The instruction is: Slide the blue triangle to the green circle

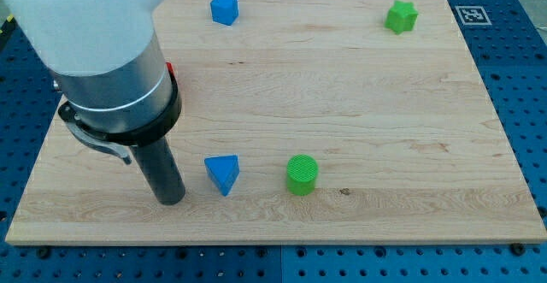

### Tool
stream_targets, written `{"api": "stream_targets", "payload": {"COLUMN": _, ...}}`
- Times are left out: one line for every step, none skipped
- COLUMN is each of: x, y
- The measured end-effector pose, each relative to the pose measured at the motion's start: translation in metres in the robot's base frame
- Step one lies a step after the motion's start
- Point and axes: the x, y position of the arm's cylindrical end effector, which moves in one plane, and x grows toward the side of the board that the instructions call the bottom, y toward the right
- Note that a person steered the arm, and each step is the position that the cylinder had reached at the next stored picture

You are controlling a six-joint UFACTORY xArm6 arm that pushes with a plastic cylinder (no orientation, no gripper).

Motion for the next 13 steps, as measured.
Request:
{"api": "stream_targets", "payload": {"x": -0.014, "y": -0.021}}
{"api": "stream_targets", "payload": {"x": -0.025, "y": -0.023}}
{"api": "stream_targets", "payload": {"x": -0.025, "y": 0.018}}
{"api": "stream_targets", "payload": {"x": -0.037, "y": 0.049}}
{"api": "stream_targets", "payload": {"x": -0.037, "y": 0.064}}
{"api": "stream_targets", "payload": {"x": -0.031, "y": 0.084}}
{"api": "stream_targets", "payload": {"x": -0.03, "y": 0.096}}
{"api": "stream_targets", "payload": {"x": -0.03, "y": 0.097}}
{"api": "stream_targets", "payload": {"x": -0.028, "y": 0.105}}
{"api": "stream_targets", "payload": {"x": -0.028, "y": 0.113}}
{"api": "stream_targets", "payload": {"x": -0.03, "y": 0.113}}
{"api": "stream_targets", "payload": {"x": -0.068, "y": 0.112}}
{"api": "stream_targets", "payload": {"x": -0.112, "y": 0.122}}
